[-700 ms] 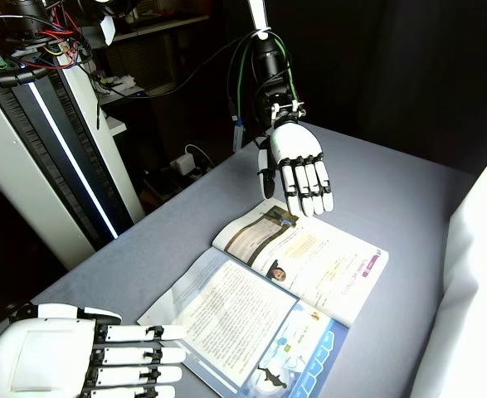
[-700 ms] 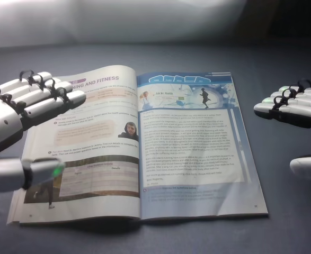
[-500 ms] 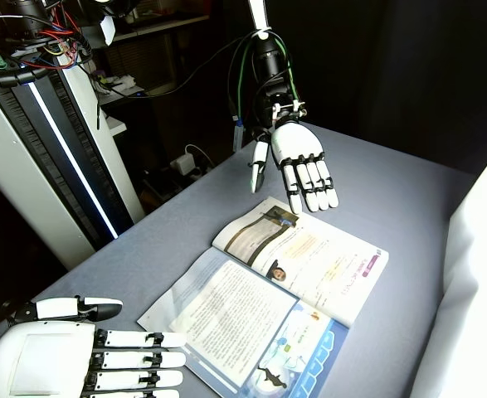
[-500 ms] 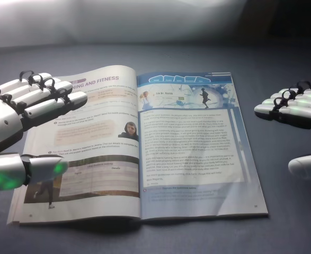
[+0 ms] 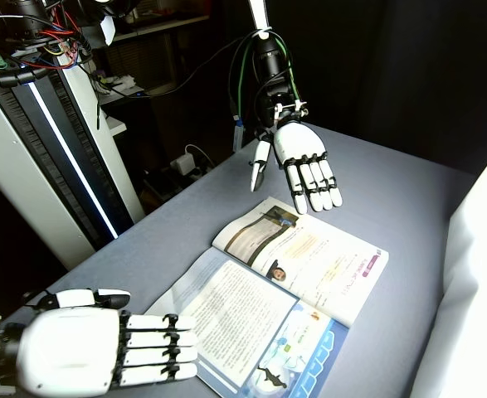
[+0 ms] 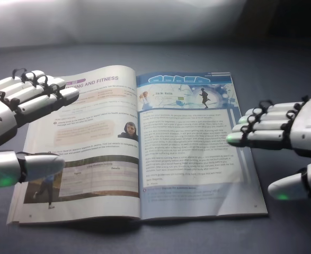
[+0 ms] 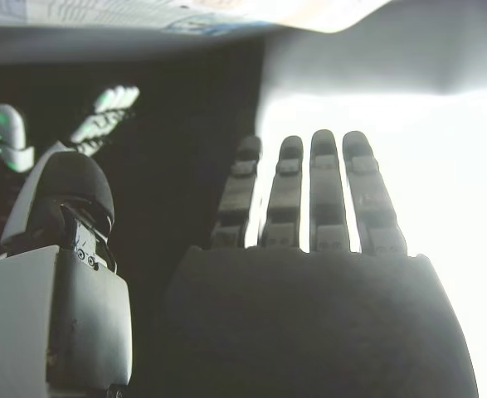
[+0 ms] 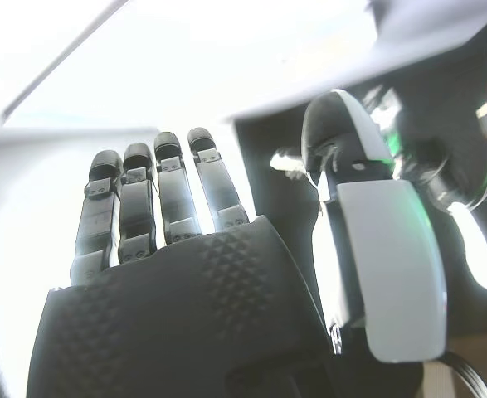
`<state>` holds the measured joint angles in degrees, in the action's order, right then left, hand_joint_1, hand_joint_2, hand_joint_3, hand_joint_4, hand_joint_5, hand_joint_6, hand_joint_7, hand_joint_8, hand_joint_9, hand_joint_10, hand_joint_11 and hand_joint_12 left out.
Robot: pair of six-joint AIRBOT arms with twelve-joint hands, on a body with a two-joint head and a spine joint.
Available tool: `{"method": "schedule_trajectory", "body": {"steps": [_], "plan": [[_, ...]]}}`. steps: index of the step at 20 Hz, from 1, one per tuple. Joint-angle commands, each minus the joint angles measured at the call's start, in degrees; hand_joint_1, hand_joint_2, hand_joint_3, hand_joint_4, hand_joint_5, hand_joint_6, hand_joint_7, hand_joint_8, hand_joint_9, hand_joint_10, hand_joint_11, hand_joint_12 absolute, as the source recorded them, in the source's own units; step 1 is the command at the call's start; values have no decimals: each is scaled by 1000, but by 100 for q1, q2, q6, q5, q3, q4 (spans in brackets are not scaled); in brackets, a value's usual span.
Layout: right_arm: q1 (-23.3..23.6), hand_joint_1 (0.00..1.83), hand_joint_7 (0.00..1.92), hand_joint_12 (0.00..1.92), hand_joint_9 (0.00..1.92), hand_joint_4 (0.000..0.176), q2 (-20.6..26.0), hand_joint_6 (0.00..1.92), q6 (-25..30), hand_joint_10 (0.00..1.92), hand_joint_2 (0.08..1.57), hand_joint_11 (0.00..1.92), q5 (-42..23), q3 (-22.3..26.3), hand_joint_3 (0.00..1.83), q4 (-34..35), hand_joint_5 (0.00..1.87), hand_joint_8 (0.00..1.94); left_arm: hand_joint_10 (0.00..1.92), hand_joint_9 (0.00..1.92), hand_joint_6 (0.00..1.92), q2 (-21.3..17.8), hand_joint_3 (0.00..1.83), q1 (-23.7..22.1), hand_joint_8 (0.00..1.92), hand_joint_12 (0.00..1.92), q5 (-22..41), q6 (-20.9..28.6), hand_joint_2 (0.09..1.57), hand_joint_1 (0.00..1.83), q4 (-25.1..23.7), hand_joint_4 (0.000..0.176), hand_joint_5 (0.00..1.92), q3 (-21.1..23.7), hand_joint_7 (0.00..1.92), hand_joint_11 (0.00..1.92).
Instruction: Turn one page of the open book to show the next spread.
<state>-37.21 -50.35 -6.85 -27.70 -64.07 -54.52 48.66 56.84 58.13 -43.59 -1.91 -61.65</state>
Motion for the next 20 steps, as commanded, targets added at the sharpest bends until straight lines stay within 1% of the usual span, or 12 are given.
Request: {"method": "schedule_trajectory", "body": {"steps": [1, 2, 3, 4, 5, 6, 8, 9, 10, 13, 14, 20], "plan": [[93, 0, 0, 0, 0, 0, -27, 0, 253, 0, 1228, 0, -153, -45, 0, -173, 0, 0, 0, 0, 0, -64, 1, -6, 0, 0, 746, 1, 1229, 0, 177, 68, 0, -7, 0, 0], [123, 0, 0, 0, 0, 0, -75, 0, 436, 0, 1231, 0, -130, -80, 0, -390, 0, 0, 0, 0, 0, -76, 4, 1, 0, 0, 750, -1, 1236, 0, 182, 68, 0, -2, 0, 0], [135, 0, 0, 0, 0, 0, -112, 0, 542, 0, 1228, 0, -112, -106, 0, -517, 0, 0, 0, 0, 0, -81, 4, 2, 0, 0, 750, -3, 1236, 0, 182, 64, 0, 0, 0, 0], [136, 0, 0, 0, 0, 0, -143, 0, 630, 0, 1227, 0, -100, -127, 0, -626, 0, 0, 0, 0, 0, -83, 5, 3, 0, 0, 752, -3, 1240, 0, 182, 77, 0, 1, 0, 0], [136, 0, 0, 0, 0, 0, -200, 0, 803, 0, 1221, 0, -86, -166, 0, -800, 0, 0, 0, 0, 0, -83, 8, 3, 0, 0, 759, -3, 1250, 12, 182, 74, 0, 1, 0, 0], [136, 0, 0, 0, 0, 0, -244, 0, 938, 0, 1216, 0, -81, -196, 0, -941, 0, 0, 0, 0, 0, -83, 11, 6, 0, 0, 770, -3, 1260, 2, 187, 78, 0, 3, 0, 0], [135, 0, 0, 0, 0, 0, -376, 1, 1197, 0, 1206, 0, -29, -291, 0, -1219, 3, 0, 0, 0, 0, -81, 13, 10, 0, 0, 813, -3, 1285, 33, 195, 62, 0, 3, 0, 0], [133, 0, 0, 0, 0, 0, -424, 0, 1249, 0, 1204, 0, -15, -323, 0, -1272, 0, 0, 0, 0, 0, -82, 9, 11, 0, 0, 844, -3, 1284, 58, 202, 58, 0, 3, 0, 0], [132, 0, 0, 0, 0, 0, -455, 0, 1267, 0, 1193, 0, 0, -338, 0, -1301, 0, 0, 0, 0, 0, -83, 9, 12, 0, 0, 864, -3, 1289, 31, 207, 55, 0, 4, 0, 0], [82, 0, 0, 0, 0, 0, -566, 0, 1346, 0, 1198, 0, 15, -401, 0, -1341, 0, 0, 0, 0, 0, -128, 7, 43, 0, 0, 942, -4, 1294, 0, 237, 58, 0, 37, 0, 0], [78, 0, 0, 0, 0, 0, -602, 0, 1349, 0, 1190, 0, 14, -415, 0, -1341, 0, 0, 0, 0, 0, -138, 0, 57, 0, 0, 961, -5, 1272, 0, 258, 51, 0, 44, 0, 0], [79, 0, 0, 0, 0, 0, -1013, 0, 1348, 0, 1178, 0, -160, -678, 0, -1193, 0, 0, 0, 0, 0, -240, 0, 227, 0, 0, 1082, -96, 1266, 33, 434, 22, 0, 130, 0, 0]]}}
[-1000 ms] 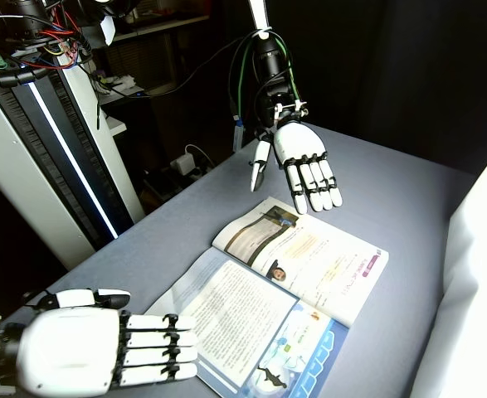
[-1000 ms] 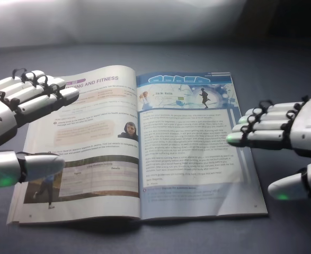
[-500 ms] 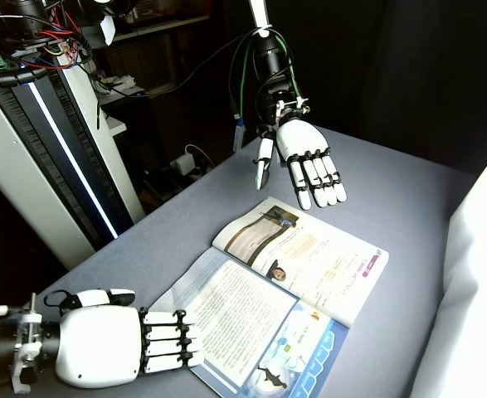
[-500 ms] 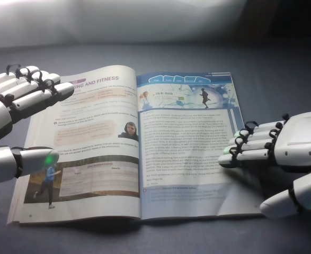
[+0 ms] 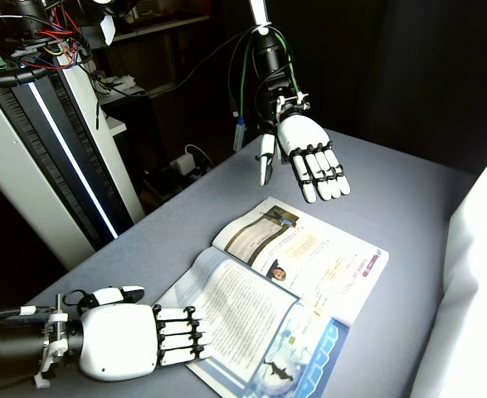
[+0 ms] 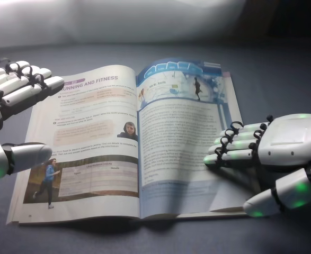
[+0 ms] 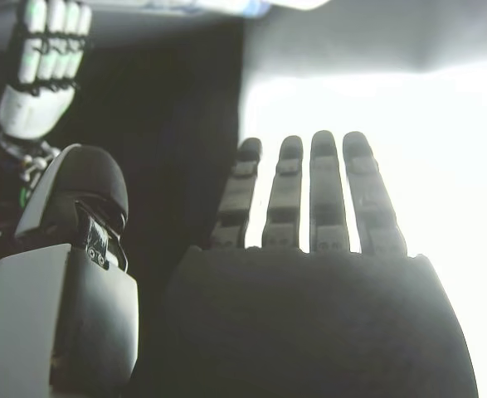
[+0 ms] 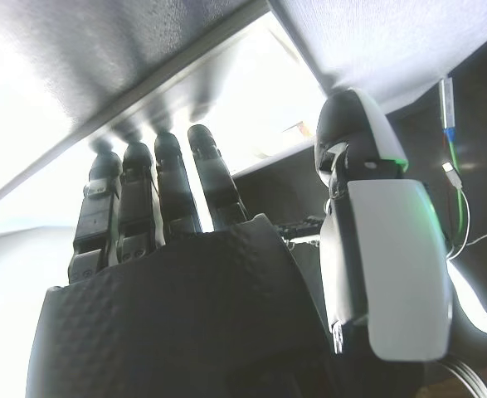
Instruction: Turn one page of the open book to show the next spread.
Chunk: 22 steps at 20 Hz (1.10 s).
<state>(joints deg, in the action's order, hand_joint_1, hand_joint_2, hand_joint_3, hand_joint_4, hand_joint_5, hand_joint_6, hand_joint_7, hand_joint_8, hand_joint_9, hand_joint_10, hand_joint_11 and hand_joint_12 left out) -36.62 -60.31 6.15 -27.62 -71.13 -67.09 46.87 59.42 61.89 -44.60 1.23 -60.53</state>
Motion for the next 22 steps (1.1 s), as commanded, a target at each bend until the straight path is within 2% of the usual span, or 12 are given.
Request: {"method": "schedule_trajectory", "body": {"steps": [1, 2, 3, 5, 7, 9, 11, 13, 16, 20, 21, 22], "plan": [[23, 0, 0, 0, 0, 0, -95, 0, 44, 0, 1178, 0, -227, -34, 0, 126, 0, 0, 0, 0, 0, -65, 0, 13, 0, 0, 718, 3, 1269, 19, 153, 19, 0, 29, 0, 0], [44, 0, 0, 0, 0, 0, -165, 0, -37, 0, 1182, 0, -278, -74, 0, 236, 0, 0, 0, 0, 4, -69, 3, 65, 0, 0, 743, 3, 1278, 22, 192, 8, 9, 41, 0, 0], [54, 0, 0, 0, 0, 0, -233, 0, -179, 0, 1183, 0, -336, -111, 0, 420, 0, 0, 0, 0, 0, -75, 7, 122, 0, 0, 774, 3, 1288, 4, 235, 22, 1, 53, 0, 0], [61, 0, 0, 0, 0, 0, -366, 0, -468, 0, 1195, 0, -460, -180, 0, 770, 0, 0, 0, 0, 2, -79, 17, 207, 0, 0, 820, 3, 1340, 0, 306, 15, 8, 71, 0, 0], [61, 0, 0, 0, 0, 0, -594, 0, -810, 0, 1222, 0, -669, -306, 8, 1245, 0, 0, 0, 0, 17, -70, 27, 349, 0, 0, 876, 4, 1511, 308, 416, 0, 94, 103, 0, 0], [131, 0, 0, 0, 0, 0, -862, 0, -1014, 0, 1221, 0, -910, -461, 7, 1548, 0, 0, 0, 0, 4, -59, 7, 542, 0, 0, 935, 5, 1536, 468, 533, 0, 101, 124, 0, 0], [258, 0, 0, 0, 0, 0, -1013, 0, -1155, 0, 1214, 0, -1026, -519, 3, 1706, 0, 0, 0, 0, 3, -46, 11, 571, 0, 0, 928, 5, 1562, 381, 544, 11, 110, 132, 0, 0], [315, 0, 0, 0, 0, 0, -1223, 0, -1417, 0, 1201, 0, -1305, -620, 0, 2103, 0, 0, 0, 0, 2, 2, 0, 594, 0, 0, 847, 6, 1551, 444, 556, 25, 113, 127, 0, 0], [511, 0, 0, 0, 0, 0, -1509, 0, -1456, 0, 1202, 0, -1528, -781, 0, 2200, 0, 0, 0, 0, 0, 40, 2, 626, 0, 0, 839, 9, 1555, 398, 566, 8, 35, 112, 0, 0], [876, 0, 0, 0, 0, 0, -1957, 0, -1620, 0, 1203, 0, -1949, -969, 0, 2306, 0, 0, 0, 0, 0, 141, 10, 626, 0, 0, 814, 49, 1532, 8, 554, 0, 0, 39, 0, 0], [925, 0, 0, 0, 0, 0, -2042, 0, -1622, 0, 1199, 0, -2027, -1008, 0, 2318, 0, 0, 0, 0, 0, 159, 0, 625, 0, 0, 811, 64, 1380, 1, 547, 1, 0, 23, 0, 0], [1005, 0, 0, 0, 0, 0, -2154, 0, -1622, 0, 1195, 0, -2143, -1048, 0, 2328, 0, 0, 0, 0, 6, 181, 0, 625, 0, 0, 810, 76, 1375, 24, 538, 141, 20, 4, 0, 0]]}}
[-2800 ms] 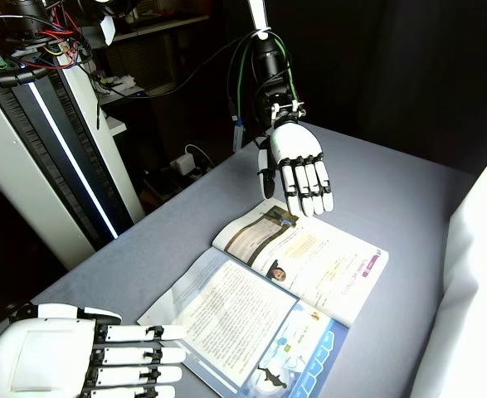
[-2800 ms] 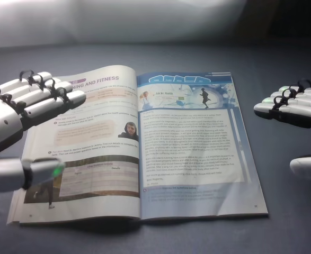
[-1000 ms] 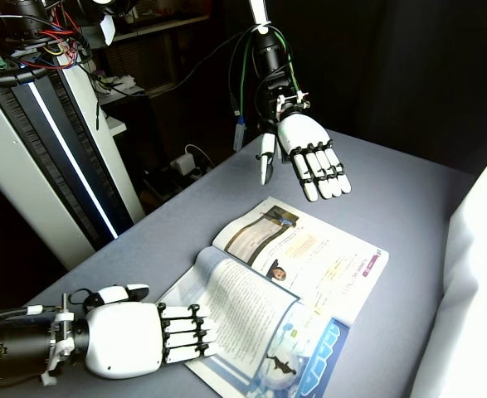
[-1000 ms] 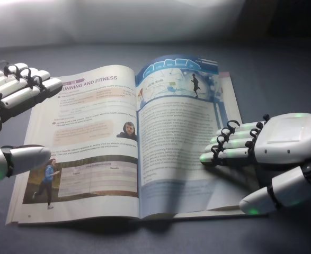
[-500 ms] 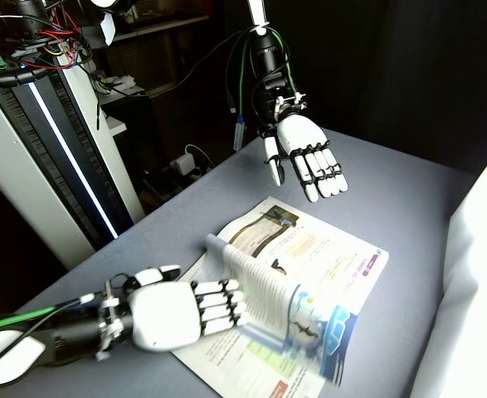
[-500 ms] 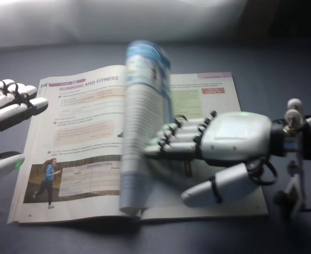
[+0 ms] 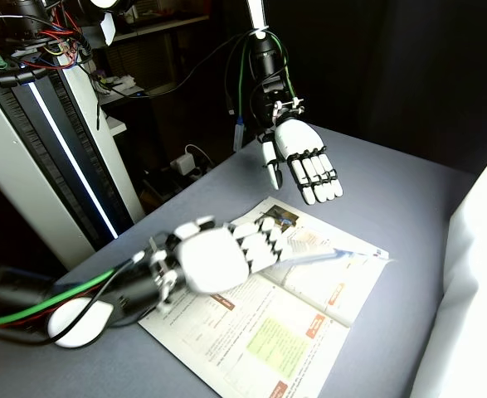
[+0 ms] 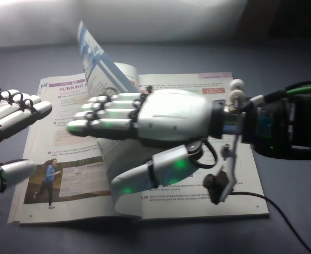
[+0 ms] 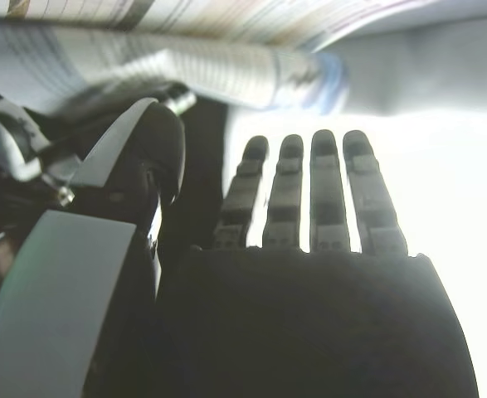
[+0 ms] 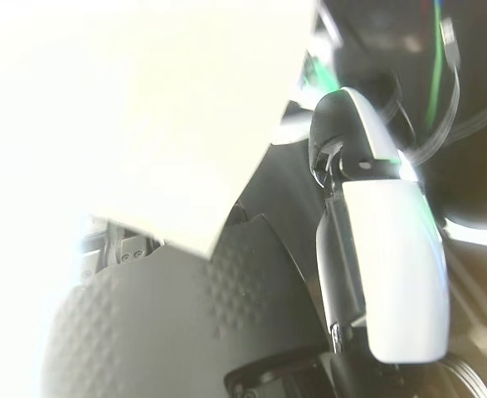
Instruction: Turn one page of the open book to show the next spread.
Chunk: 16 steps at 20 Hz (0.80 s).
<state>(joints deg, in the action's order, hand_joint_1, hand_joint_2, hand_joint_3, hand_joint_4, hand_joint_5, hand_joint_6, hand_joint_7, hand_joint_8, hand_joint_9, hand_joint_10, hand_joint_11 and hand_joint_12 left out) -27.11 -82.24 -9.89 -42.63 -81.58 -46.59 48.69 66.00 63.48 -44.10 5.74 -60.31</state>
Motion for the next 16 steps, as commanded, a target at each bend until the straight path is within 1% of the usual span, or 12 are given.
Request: {"method": "schedule_trajectory", "body": {"steps": [1, 2, 3, 4, 7, 9, 12, 16], "plan": [[132, 0, 0, 0, 0, 0, -45, 0, -18, 0, 1194, 0, -764, -17, 0, 283, 0, 0, 4, 9, 1, 16, 65, -33, 0, 6, 649, 31, 1520, 4, 85, 35, 4, -31, 0, 13], [166, 0, 0, 0, 0, 0, -64, 0, -18, 0, 1185, 0, -836, -20, 0, 283, 0, 0, 32, 309, 10, 28, 5, -34, 31, 351, 649, 37, 1392, 0, 82, 0, 139, -40, 187, 309], [263, 0, 0, 0, 0, 0, -96, 0, -18, 0, 1189, 0, -966, -20, 0, 283, 0, 0, 6, 61, 5, 50, 23, -34, 5, 69, 649, 49, 1457, 0, 82, 0, 152, -61, 58, 61], [335, 0, 0, 0, 0, 0, -151, 0, -18, 0, 1184, 0, -1065, -16, 0, 283, 0, 0, 0, 11, 1, 64, 77, -34, 9, 13, 649, 56, 1548, 0, 82, 0, 140, -75, 57, 11], [513, 0, 0, 0, 0, 0, -179, 0, -19, 0, 1206, 0, -1306, 66, 3, 220, 0, 0, 0, 0, 0, 76, 92, -36, 9, 0, 676, 60, 1571, 0, 84, 0, 137, -93, 57, 0], [687, 0, 0, 0, 0, 0, -114, 0, -18, 0, 1198, 0, -1433, 203, 0, 91, 0, 0, 0, 0, 0, 71, 93, -35, 9, 0, 707, 62, 1571, 0, 100, 0, 136, -93, 58, 0], [742, 0, 0, 0, 0, 0, 234, 0, -18, 0, 1200, 0, -1702, 464, 0, 82, 0, 0, 0, 0, 0, 42, 94, -32, 8, 0, 761, 61, 1571, 0, 119, 0, 136, -65, 58, 0], [751, 0, 0, 0, 0, 0, 760, 0, -18, 0, 1200, 0, -1764, 786, 0, 65, 0, 0, 0, 0, 0, -84, 94, -12, 7, 0, 895, 31, 1571, 0, 185, 0, 136, 21, 59, 0]]}}
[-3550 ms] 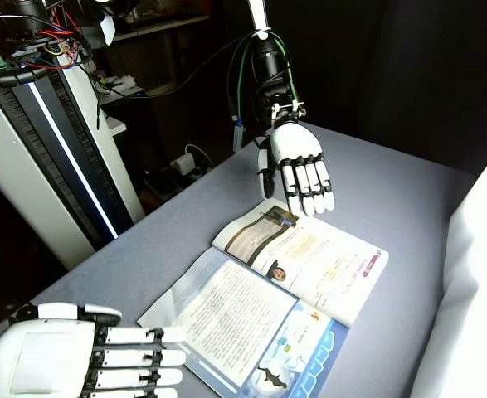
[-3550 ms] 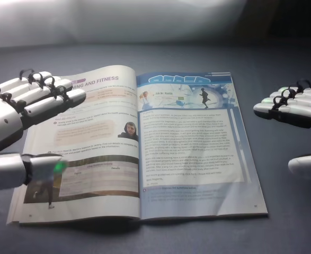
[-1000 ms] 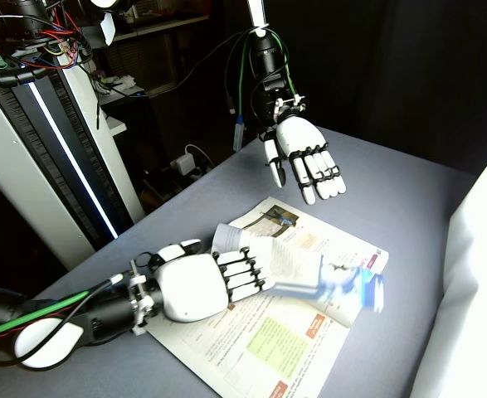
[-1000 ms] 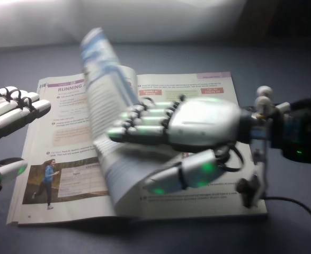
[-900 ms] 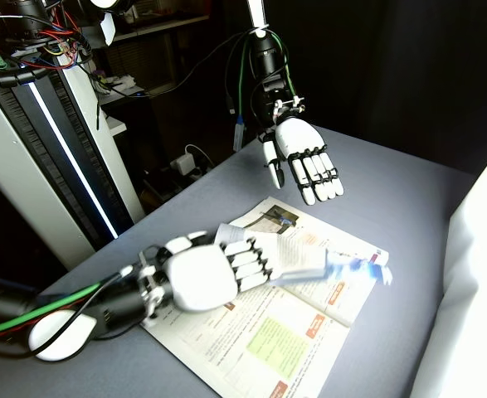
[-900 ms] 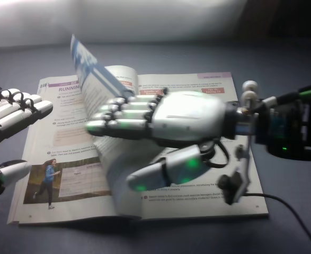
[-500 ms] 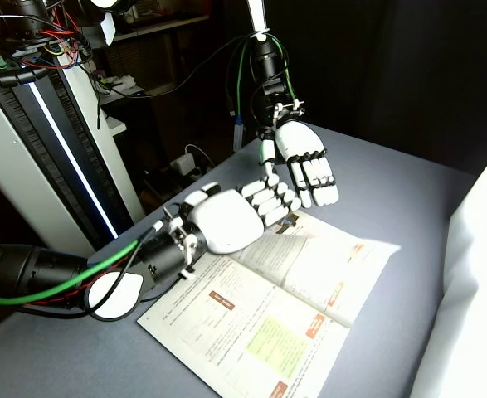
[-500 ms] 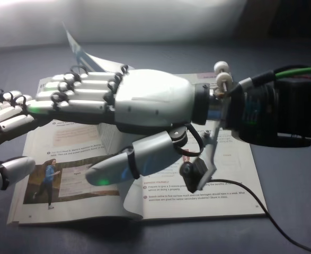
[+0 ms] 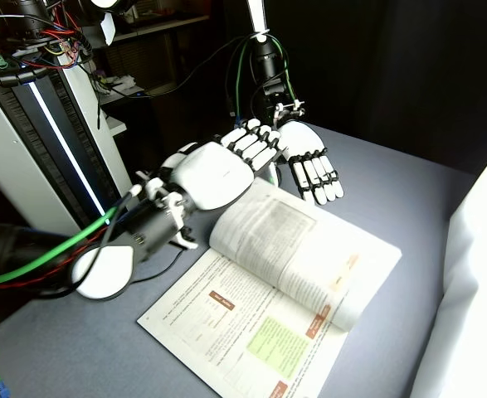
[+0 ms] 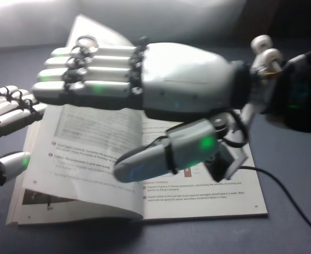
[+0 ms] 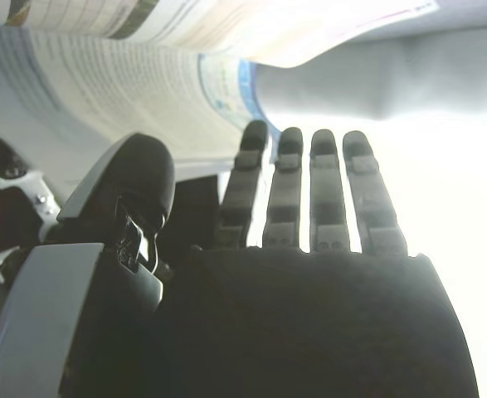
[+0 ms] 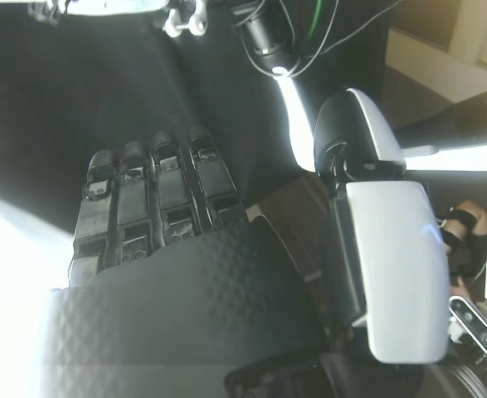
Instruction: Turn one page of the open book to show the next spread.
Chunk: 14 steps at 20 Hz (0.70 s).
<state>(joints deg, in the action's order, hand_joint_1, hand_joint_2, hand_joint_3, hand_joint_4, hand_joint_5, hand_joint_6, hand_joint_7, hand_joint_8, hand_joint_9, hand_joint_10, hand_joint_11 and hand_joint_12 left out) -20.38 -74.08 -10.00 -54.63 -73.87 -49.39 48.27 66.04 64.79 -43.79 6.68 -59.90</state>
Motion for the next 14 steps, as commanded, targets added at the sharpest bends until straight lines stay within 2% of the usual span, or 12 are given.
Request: {"method": "schedule_trajectory", "body": {"steps": [1, 5, 7, 8, 9, 10, 12, 13, 14], "plan": [[77, 0, 0, 0, 0, 0, 80, 0, -7, 0, 1200, 0, -563, 100, 0, 338, 0, 0, 0, 0, 0, -84, 94, 11, 6, 0, 814, -46, 1571, 0, 146, 0, 136, 20, 59, 0], [55, 0, 0, 0, 0, 0, 493, 0, -6, 0, 1200, 0, -563, 439, 0, 315, 0, 0, 0, 0, 0, -286, 94, 372, 5, 0, 1293, -175, 1571, 0, 510, 0, 136, 220, 59, 0], [-149, 0, 0, 0, 0, 0, 807, 0, -5, 0, 1200, 0, -539, 537, 0, 423, 0, 0, 0, 0, 0, -372, 94, 548, 5, 0, 1566, -212, 1571, 0, 636, 0, 136, 304, 59, 0], [-260, 0, 0, 0, 0, 0, 959, 0, -5, 0, 1191, 0, -498, 590, 0, 506, 0, 0, 0, 0, 0, -406, 54, 588, 0, 0, 1648, -249, 1502, 384, 660, 8, 38, 341, 11, 0], [-381, 0, 0, 0, 0, 0, 1136, 0, -6, 0, 1198, 0, -430, 647, 0, 580, 0, 0, 0, 0, 3, -425, 29, 595, 0, 0, 1695, -260, 1479, 431, 656, 20, 30, 357, 1, 0], [-506, 0, 0, 0, 0, 0, 1312, 0, -10, 0, 1180, 0, -356, 700, 0, 672, 0, 0, 0, 0, 0, -433, 23, 597, 0, 0, 1752, -260, 1500, 426, 641, 10, 5, 362, 0, 0], [-913, 0, 0, 0, 0, 0, 1718, 0, -309, 0, 1197, 0, -209, 838, 0, 1172, 0, 0, 0, 0, 6, -463, 15, 611, 0, 0, 1907, -296, 1532, 416, 617, 2, 23, 400, 0, 0], [-1104, 0, 0, 0, 0, 14, 1872, 0, -487, 0, 1175, 0, -195, 904, 0, 1434, 0, 0, 0, 0, 14, -485, 10, 621, 0, 0, 1977, -312, 1526, 417, 613, 0, 43, 422, 0, 0], [-1338, 0, 0, 0, 0, 1, 2055, 0, -691, 0, 1155, 0, -192, 986, 0, 1749, 0, 0, 0, 0, 4, -502, 16, 628, 0, 0, 2037, -314, 1542, 335, 602, 1, 24, 434, 0, 0]]}}
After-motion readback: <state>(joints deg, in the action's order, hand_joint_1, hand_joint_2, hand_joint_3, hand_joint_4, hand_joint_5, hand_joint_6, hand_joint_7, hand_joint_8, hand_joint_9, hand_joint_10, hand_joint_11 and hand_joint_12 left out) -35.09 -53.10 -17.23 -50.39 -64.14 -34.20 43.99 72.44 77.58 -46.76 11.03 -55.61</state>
